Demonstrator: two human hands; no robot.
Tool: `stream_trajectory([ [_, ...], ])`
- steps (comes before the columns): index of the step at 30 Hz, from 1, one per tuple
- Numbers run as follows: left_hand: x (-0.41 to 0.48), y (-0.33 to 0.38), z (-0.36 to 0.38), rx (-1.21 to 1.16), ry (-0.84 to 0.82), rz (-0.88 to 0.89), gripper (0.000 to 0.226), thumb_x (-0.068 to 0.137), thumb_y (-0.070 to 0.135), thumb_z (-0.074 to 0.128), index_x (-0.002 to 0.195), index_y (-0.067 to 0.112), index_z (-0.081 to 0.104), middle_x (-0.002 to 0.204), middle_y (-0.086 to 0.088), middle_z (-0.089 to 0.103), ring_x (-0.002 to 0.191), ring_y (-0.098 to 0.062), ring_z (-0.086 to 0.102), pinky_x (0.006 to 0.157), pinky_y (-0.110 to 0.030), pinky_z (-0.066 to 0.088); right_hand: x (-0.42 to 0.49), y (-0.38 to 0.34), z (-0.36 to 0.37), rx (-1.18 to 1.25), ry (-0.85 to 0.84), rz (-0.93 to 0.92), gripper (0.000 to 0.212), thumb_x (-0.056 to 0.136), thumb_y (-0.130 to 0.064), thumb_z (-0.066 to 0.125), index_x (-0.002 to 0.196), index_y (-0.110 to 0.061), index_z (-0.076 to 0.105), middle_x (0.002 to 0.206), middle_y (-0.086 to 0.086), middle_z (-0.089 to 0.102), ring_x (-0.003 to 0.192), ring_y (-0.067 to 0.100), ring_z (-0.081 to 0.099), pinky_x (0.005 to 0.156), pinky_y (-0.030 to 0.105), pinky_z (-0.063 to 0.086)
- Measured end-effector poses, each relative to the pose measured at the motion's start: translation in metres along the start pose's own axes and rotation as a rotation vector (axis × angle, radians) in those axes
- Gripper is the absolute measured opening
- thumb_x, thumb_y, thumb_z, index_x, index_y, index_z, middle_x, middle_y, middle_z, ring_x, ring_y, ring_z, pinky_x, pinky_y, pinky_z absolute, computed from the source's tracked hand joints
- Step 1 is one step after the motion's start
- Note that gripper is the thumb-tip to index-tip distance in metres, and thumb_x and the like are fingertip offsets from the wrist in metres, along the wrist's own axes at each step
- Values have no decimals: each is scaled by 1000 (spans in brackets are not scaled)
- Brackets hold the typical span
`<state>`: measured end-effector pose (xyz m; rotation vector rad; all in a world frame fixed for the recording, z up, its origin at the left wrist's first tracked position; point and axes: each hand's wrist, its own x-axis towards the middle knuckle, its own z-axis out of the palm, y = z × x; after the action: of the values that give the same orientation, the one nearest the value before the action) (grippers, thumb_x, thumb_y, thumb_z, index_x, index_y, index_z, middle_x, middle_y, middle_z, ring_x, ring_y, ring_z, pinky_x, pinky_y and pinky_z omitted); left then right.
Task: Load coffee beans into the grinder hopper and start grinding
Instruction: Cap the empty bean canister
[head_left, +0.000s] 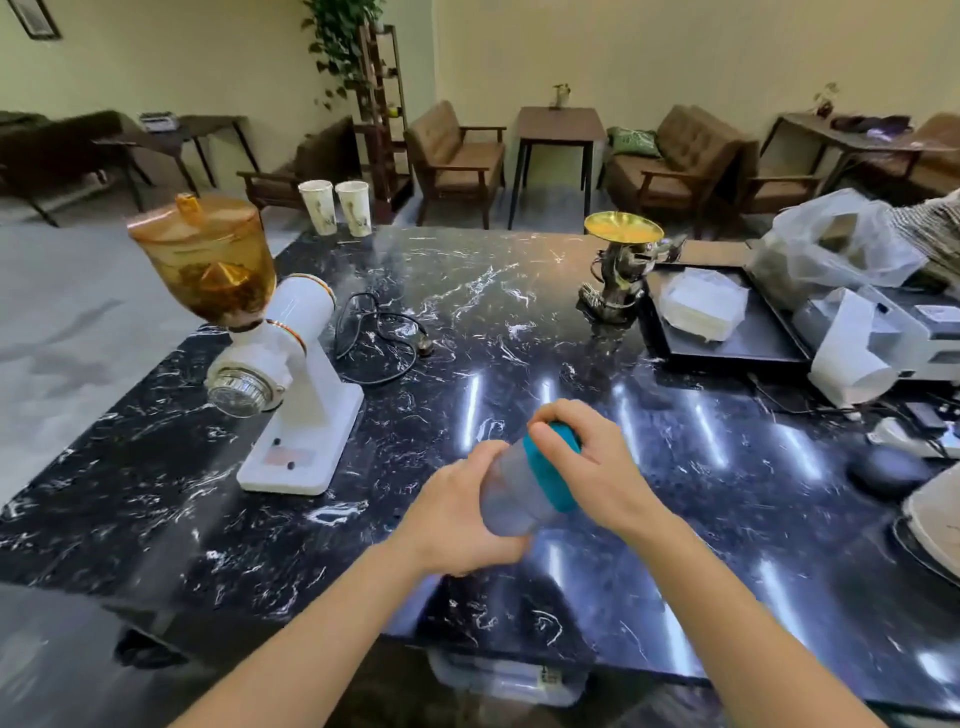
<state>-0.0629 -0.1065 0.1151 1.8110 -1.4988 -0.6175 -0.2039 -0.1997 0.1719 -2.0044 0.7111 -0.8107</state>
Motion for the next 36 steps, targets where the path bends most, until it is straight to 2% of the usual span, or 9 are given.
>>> stream_trajectory([
  [5, 11, -7, -51, -461, -428, 2, 80, 59, 23, 78, 132, 9, 49, 130, -19, 59, 120, -32, 57, 101, -48, 46, 24, -28, -6, 5, -240, -208, 11, 78, -13, 56, 83, -16, 66, 84, -5, 64, 80, 7, 58, 73, 16, 43],
  [8, 17, -8, -61, -299, -212, -18, 72, 56, 34, 77, 121, 20, 51, 114, -9, 66, 101, -21, 64, 92, -45, 53, 55, -36, 12, -41, -240, -105, 9, 77, -17, 57, 78, -17, 66, 80, -6, 65, 76, 6, 57, 70, 17, 43],
  [12, 23, -22, -66, 167, 116, -2, 69, 54, 40, 74, 114, 29, 43, 94, 5, 64, 84, -21, 60, 72, -39, 53, 87, -29, 60, -234, -41, 158, 10, 80, -18, 58, 71, -19, 62, 75, 4, 61, 76, 21, 52, 67, 29, 39],
  [17, 28, -44, -112, 77, -140, -34, 76, 52, 41, 77, 121, 31, 46, 100, 2, 66, 92, -20, 62, 78, -39, 55, 89, -37, 79, -227, -78, 74, 14, 78, -21, 59, 66, -25, 61, 72, -2, 64, 67, 10, 52, 58, 21, 40],
  [22, 39, -48, -136, -44, -362, 20, 74, 48, 41, 77, 115, 22, 53, 108, -3, 65, 98, -22, 63, 86, -46, 54, 85, -47, 81, -196, -178, -47, 20, 72, -21, 53, 75, -12, 70, 76, -1, 66, 75, 12, 59, 69, 22, 45],
  [26, 46, -58, -113, -6, -348, 38, 72, 54, 36, 77, 118, 26, 47, 104, -1, 65, 92, -23, 62, 81, -44, 55, 89, -32, 89, -135, -64, 175, 17, 68, -23, 52, 65, -14, 65, 65, -5, 60, 67, 16, 53, 64, 30, 41],
  [30, 52, -59, -77, 203, -126, 139, 71, 54, 40, 75, 116, 31, 42, 95, 5, 59, 86, -21, 56, 68, -41, 52, 91, -12, 91, -232, 32, 517, 11, 76, -27, 51, 67, -22, 55, 75, 2, 60, 72, 22, 52, 58, 30, 38],
  [33, 65, -64, -59, 309, -39, 213, 88, 57, 46, 74, 135, 29, 37, 106, 4, 58, 98, -19, 54, 77, -36, 50, 81, 2, 68, 195, 93, 585, 19, 75, -45, 60, 79, -27, 58, 73, -6, 60, 69, 14, 56, 58, 27, 41],
  [36, 80, -53, -36, -15, 29, 86, 81, 54, 49, 76, 126, 33, 42, 104, 10, 62, 97, -13, 59, 81, -32, 51, 61, 33, 36, 483, 87, 435, 46, 71, -36, 65, 115, -28, 54, 95, -5, 65, 83, 11, 62, 71, 30, 48],
])
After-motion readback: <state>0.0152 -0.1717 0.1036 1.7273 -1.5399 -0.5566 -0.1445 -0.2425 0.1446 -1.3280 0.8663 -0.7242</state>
